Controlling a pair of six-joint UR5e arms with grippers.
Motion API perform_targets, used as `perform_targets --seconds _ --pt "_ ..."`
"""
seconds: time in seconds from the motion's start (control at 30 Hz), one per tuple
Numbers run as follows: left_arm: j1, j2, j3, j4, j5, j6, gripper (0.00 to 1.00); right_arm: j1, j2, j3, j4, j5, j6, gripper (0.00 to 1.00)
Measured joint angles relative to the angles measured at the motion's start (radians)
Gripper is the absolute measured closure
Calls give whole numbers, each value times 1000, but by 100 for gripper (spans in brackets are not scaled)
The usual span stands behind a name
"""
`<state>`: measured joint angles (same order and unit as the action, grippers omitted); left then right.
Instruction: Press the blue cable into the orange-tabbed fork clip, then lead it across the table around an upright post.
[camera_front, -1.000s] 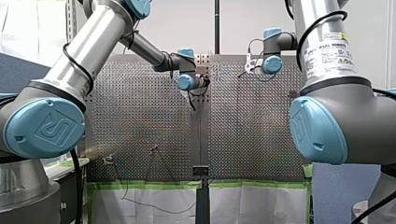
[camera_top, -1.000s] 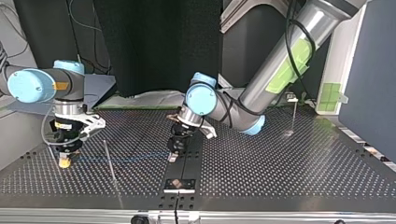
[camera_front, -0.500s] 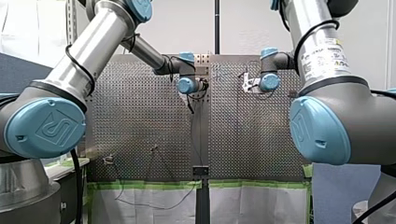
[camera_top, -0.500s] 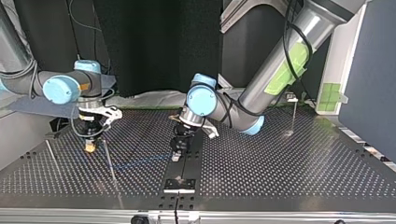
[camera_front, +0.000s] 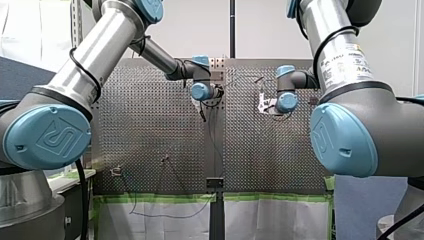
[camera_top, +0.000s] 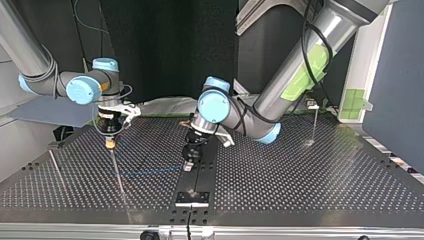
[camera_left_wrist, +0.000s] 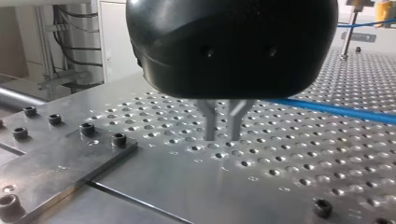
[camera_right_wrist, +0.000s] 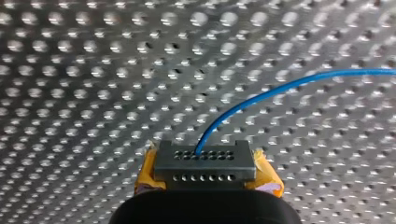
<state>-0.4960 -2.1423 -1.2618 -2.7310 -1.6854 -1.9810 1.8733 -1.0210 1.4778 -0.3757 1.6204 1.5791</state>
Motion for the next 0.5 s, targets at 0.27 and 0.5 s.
perform_targets --seconds 0.27,0.5 --pt "-5 0 0 -16 -28 17 0 1 42 47 -40 19 -1 99" --pt "-4 0 0 -18 -62 19 0 -3 79 96 -101 31 4 99"
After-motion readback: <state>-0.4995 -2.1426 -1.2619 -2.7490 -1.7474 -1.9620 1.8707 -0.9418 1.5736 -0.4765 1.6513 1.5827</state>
